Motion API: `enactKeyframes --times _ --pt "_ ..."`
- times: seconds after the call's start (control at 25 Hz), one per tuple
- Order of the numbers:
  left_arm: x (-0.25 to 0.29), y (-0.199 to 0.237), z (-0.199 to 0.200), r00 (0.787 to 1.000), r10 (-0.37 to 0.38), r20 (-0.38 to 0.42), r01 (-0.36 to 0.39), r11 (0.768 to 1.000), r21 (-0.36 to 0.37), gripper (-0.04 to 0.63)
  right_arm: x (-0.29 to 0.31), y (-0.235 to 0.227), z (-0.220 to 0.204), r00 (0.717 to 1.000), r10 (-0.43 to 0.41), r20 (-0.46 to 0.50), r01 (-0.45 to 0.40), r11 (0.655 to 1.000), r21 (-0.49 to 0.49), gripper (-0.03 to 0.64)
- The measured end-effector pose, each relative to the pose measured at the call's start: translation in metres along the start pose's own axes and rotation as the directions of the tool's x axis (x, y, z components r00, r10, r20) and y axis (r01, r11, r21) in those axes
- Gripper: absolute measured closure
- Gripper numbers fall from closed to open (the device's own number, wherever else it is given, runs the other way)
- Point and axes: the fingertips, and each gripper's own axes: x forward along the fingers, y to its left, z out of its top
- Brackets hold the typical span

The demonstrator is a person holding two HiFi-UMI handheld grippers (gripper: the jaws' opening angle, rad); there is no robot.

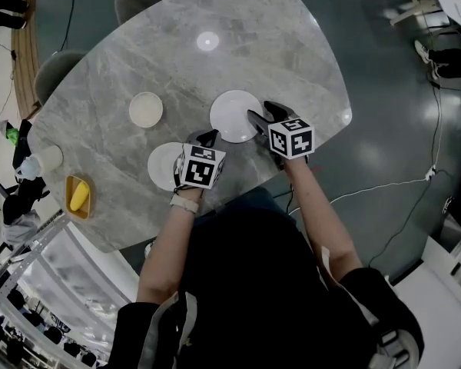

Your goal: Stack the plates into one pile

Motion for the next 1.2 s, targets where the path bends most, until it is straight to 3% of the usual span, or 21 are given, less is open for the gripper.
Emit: enactKeyframes --times 0.8,1.04,1.2 --pt "0.02 0.005 -0.009 0.998 -0.004 -0.069 0.004 1.0 -0.002 0.588 0.015 0.004 -0.011 0.996 0.068 -0.053 -0.064 0.995 0.07 0.367" --pt "0.023 0.006 -0.008 0.998 -0.015 -0.062 0.014 1.0 -0.012 0.588 0.015 0.012 -0.016 0.994 0.09 -0.07 -0.085 0.994 0.072 0.476" --pt "0.017 0.007 -0.01 0.998 -0.006 -0.065 0.005 1.0 -0.011 0.588 0.011 0.019 -0.014 0.993 0.108 -0.047 -0.104 0.99 0.094 0.506"
